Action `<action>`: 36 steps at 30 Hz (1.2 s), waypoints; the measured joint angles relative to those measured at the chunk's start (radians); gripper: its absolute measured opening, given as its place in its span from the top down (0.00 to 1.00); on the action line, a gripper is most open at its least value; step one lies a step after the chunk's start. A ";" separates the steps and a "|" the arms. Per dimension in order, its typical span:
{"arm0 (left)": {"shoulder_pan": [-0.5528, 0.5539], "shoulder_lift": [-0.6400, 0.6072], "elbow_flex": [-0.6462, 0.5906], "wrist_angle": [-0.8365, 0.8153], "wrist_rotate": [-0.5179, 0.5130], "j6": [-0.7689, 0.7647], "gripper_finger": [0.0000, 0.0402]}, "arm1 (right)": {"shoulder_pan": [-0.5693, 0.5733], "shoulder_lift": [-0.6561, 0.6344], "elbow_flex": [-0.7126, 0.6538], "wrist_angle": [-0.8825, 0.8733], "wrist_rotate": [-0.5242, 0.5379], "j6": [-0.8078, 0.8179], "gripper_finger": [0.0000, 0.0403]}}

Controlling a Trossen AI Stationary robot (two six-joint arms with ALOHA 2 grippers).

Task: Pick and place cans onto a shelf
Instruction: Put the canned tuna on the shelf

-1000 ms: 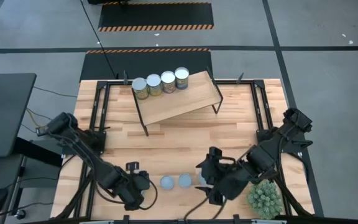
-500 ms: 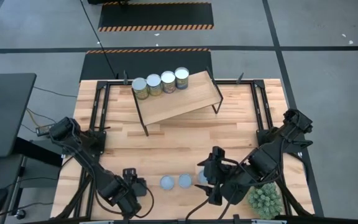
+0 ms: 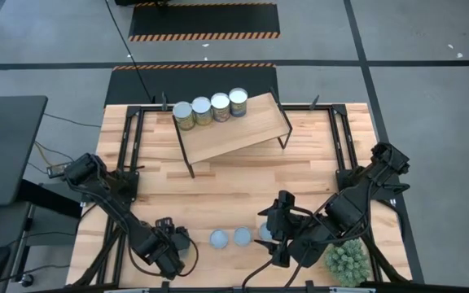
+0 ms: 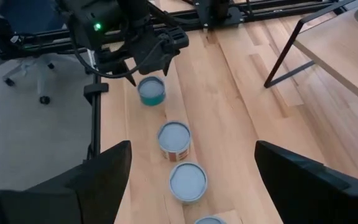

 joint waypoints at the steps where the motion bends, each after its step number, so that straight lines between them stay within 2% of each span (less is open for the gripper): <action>1: 0.000 0.000 -0.003 -0.001 0.000 -0.014 0.11 | 0.000 0.000 0.000 0.000 0.000 0.001 0.14; 5: 0.000 0.000 -0.004 0.024 0.005 -0.018 0.11 | 0.000 0.000 0.000 0.000 -0.001 0.001 0.14; 11: -0.005 0.000 -0.004 0.024 0.094 -0.019 0.11 | 0.000 0.000 0.000 0.000 -0.008 -0.001 0.14; 20: -0.017 0.000 -0.003 -0.001 0.085 -0.037 0.12 | 0.000 0.000 0.000 0.000 -0.008 -0.002 0.14; 26: 0.024 0.000 -0.003 -0.060 0.077 0.018 0.16 | 0.000 0.000 0.000 0.000 -0.008 -0.007 0.14; 29: 0.055 -0.001 -0.008 -0.045 0.067 0.080 0.18 | 0.000 0.000 0.000 0.000 -0.009 -0.008 0.14; 36: 0.122 -0.024 -0.087 0.040 0.128 0.130 0.27 | 0.000 0.000 0.000 0.006 -0.019 0.010 0.14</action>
